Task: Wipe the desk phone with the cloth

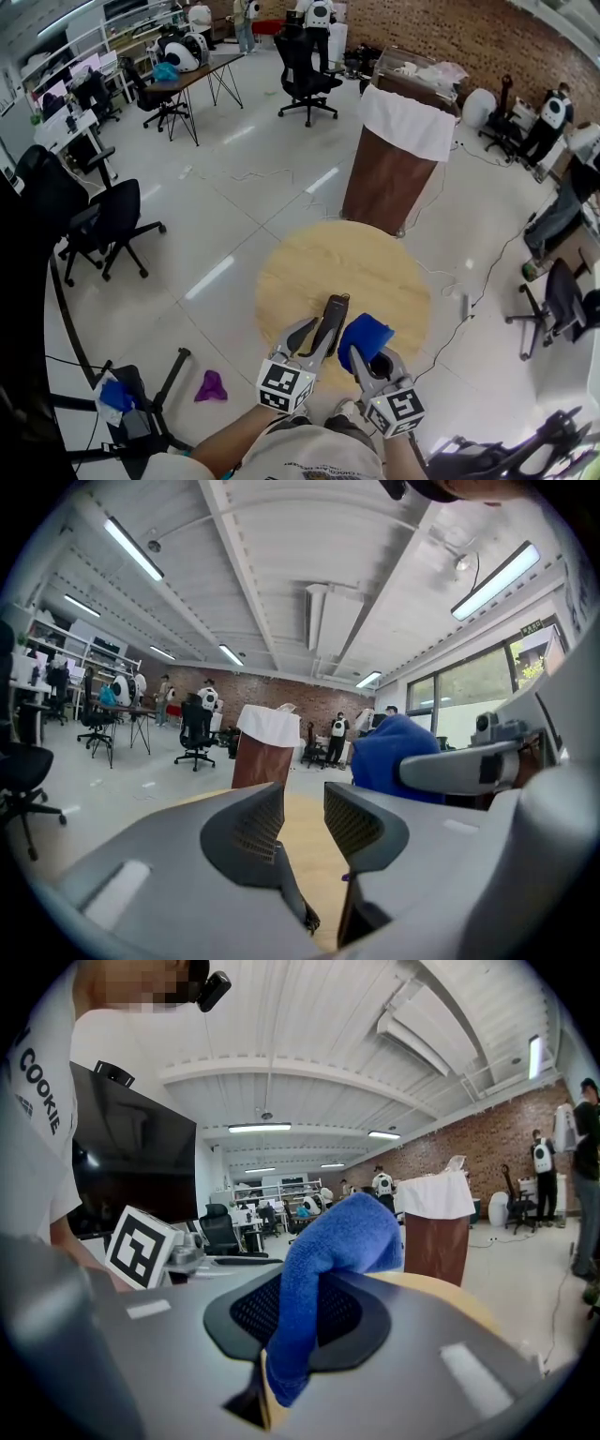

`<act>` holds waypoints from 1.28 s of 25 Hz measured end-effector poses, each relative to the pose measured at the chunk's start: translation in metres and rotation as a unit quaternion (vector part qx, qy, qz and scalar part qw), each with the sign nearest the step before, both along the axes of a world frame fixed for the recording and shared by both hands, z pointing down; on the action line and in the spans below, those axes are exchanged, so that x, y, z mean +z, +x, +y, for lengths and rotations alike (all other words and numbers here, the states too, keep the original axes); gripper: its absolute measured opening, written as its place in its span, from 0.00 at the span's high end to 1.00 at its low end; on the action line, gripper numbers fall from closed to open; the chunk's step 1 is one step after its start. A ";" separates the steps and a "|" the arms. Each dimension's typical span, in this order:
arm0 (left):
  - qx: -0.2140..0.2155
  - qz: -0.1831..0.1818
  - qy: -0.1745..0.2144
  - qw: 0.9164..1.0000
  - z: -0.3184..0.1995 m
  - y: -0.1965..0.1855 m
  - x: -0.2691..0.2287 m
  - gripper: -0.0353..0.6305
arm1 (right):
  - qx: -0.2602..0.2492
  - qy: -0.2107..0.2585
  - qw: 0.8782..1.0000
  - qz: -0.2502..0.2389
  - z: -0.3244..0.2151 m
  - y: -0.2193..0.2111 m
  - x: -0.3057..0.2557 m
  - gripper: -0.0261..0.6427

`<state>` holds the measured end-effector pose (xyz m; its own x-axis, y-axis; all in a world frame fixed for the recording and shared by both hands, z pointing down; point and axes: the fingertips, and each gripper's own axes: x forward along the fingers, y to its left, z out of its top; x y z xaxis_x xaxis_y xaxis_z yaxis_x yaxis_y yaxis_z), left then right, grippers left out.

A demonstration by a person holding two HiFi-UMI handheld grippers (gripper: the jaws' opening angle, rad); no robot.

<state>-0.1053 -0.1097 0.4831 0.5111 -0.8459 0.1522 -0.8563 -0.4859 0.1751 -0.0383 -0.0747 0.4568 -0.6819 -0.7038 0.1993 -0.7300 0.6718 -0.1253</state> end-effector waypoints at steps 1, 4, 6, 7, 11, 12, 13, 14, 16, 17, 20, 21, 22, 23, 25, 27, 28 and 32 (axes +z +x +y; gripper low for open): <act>-0.001 0.005 0.006 1.000 0.004 -0.003 -0.006 0.77 | -0.001 0.001 1.000 0.000 0.003 -0.003 0.000 0.87; -0.003 0.014 0.018 1.000 0.014 -0.006 -0.020 0.81 | -0.004 0.006 1.000 0.001 0.009 -0.006 -0.003 0.87; -0.004 0.020 0.025 0.999 0.023 -0.005 -0.029 0.83 | -0.005 0.011 1.000 0.001 0.013 -0.006 -0.007 0.87; -0.005 0.023 0.028 0.999 0.028 -0.004 -0.034 0.85 | -0.006 0.014 1.000 0.000 0.015 -0.005 -0.009 0.87; -0.004 0.030 0.042 0.999 0.047 0.005 -0.048 0.89 | -0.010 0.028 1.000 -0.002 0.028 -0.001 -0.016 0.87; -0.005 0.031 0.045 0.998 0.052 0.008 -0.051 0.90 | -0.012 0.032 0.999 -0.002 0.032 0.000 -0.018 0.87; -0.005 0.032 0.048 0.998 0.058 0.011 -0.054 0.91 | -0.014 0.036 0.999 -0.001 0.037 0.001 -0.020 0.87; -0.006 0.032 0.051 0.998 0.063 0.014 -0.056 0.93 | -0.016 0.041 0.999 0.001 0.042 0.003 -0.023 0.87; -0.008 0.033 0.055 0.998 0.075 0.021 -0.061 0.95 | -0.019 0.051 0.998 0.004 0.054 0.006 -0.026 0.87; -0.009 0.035 0.056 0.998 0.081 0.024 -0.062 0.95 | -0.019 0.054 0.998 0.005 0.059 0.008 -0.028 0.87; -0.011 0.037 0.056 0.998 0.100 0.033 -0.065 0.95 | -0.021 0.057 0.998 0.005 0.077 0.015 -0.032 0.87; -0.010 0.037 0.056 0.998 0.106 0.037 -0.065 0.95 | -0.022 0.057 0.998 0.005 0.083 0.017 -0.033 0.87; -0.010 0.036 0.056 0.998 0.113 0.039 -0.065 0.95 | -0.023 0.059 0.998 0.005 0.088 0.019 -0.033 0.87; -0.010 0.036 0.055 0.998 0.118 0.042 -0.065 0.95 | -0.023 0.060 0.998 0.005 0.093 0.022 -0.033 0.87; -0.014 0.036 0.054 0.998 0.128 0.044 -0.065 0.95 | -0.020 0.063 0.998 0.004 0.102 0.025 -0.035 0.87; -0.019 0.036 0.054 0.998 0.136 0.045 -0.067 0.95 | -0.020 0.065 0.998 0.001 0.110 0.027 -0.039 0.87; -0.022 0.036 0.054 0.998 0.139 0.046 -0.068 0.95 | -0.023 0.065 0.998 0.000 0.115 0.027 -0.041 0.87; -0.024 0.033 0.056 0.998 0.152 0.048 -0.071 0.95 | -0.018 0.059 0.998 0.007 0.127 0.031 -0.044 0.87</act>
